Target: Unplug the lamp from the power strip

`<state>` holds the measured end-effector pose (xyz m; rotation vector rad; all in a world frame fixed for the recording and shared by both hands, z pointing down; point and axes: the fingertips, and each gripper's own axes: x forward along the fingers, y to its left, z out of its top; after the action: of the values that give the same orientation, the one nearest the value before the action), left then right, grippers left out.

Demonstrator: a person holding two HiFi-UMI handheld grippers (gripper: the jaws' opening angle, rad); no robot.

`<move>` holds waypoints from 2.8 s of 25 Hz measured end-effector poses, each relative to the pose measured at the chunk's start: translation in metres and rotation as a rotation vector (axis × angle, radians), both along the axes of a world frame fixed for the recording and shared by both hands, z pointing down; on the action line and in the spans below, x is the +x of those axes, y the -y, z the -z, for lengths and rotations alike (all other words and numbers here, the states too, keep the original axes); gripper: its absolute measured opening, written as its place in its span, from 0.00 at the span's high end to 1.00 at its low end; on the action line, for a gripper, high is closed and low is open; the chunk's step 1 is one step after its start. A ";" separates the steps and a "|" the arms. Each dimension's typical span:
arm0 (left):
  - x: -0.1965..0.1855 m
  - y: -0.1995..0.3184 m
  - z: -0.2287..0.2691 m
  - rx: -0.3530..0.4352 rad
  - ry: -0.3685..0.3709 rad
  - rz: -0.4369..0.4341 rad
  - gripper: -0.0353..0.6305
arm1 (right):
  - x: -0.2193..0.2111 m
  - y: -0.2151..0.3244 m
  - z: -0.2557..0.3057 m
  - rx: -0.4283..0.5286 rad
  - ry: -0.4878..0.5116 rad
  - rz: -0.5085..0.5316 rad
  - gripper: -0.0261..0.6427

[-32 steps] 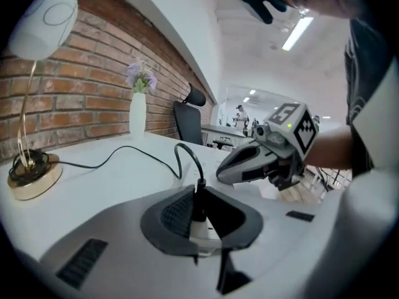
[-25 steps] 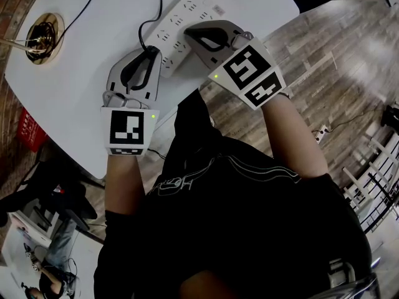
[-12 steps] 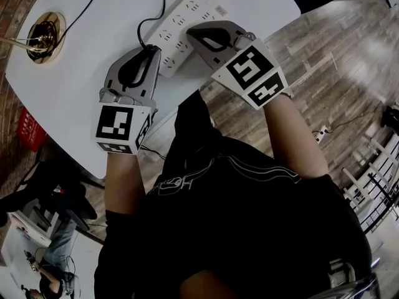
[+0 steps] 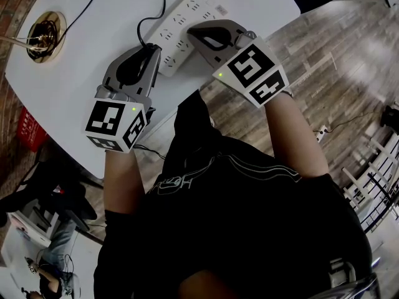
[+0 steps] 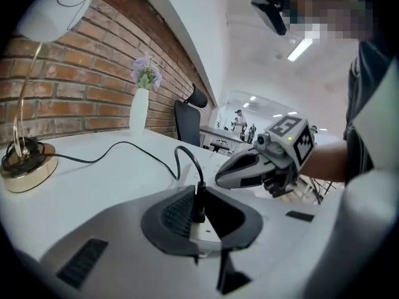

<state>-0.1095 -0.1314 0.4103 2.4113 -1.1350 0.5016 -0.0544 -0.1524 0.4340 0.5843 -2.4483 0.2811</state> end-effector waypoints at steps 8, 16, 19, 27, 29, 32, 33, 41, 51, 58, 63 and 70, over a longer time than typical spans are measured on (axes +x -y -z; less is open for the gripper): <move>0.006 0.014 0.063 0.218 0.099 -0.063 0.88 | -0.001 0.001 -0.001 -0.001 -0.007 0.008 0.97; -0.004 0.019 0.102 0.135 -0.186 -0.015 0.88 | -0.001 0.000 -0.002 0.019 -0.078 0.035 0.97; -0.003 0.012 0.111 0.114 -0.218 -0.003 0.88 | -0.001 -0.003 0.008 0.023 -0.040 0.025 0.97; -0.001 -0.020 0.146 0.089 -0.290 0.057 0.88 | 0.012 -0.020 0.099 0.028 0.301 -0.081 0.97; 0.004 -0.033 0.153 0.099 -0.280 0.065 0.88 | 0.016 -0.032 0.120 0.050 0.338 -0.080 0.97; 0.012 -0.055 0.166 0.113 -0.266 0.057 0.88 | 0.022 -0.058 0.146 0.055 0.404 -0.069 0.97; 0.015 -0.063 0.172 0.119 -0.261 0.053 0.88 | 0.025 -0.067 0.154 0.043 0.425 -0.070 0.97; 0.038 -0.133 0.215 0.186 -0.234 0.026 0.88 | 0.053 -0.139 0.208 0.096 0.454 -0.053 0.97; 0.046 -0.205 0.244 0.219 -0.181 0.061 0.88 | 0.061 -0.212 0.257 0.173 0.462 0.014 0.97; 0.045 -0.234 0.249 0.231 -0.176 0.086 0.88 | 0.067 -0.238 0.273 0.138 0.530 0.022 0.97; 0.048 -0.244 0.252 0.249 -0.162 0.080 0.88 | 0.067 -0.247 0.277 0.130 0.551 0.030 0.97; 0.049 -0.250 0.251 0.248 -0.158 0.077 0.88 | 0.059 -0.262 0.278 0.147 0.551 0.089 0.97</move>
<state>-0.0609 0.1188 0.1591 2.5493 -1.2776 0.1487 0.0045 0.1093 0.1559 0.5051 -3.0384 0.2520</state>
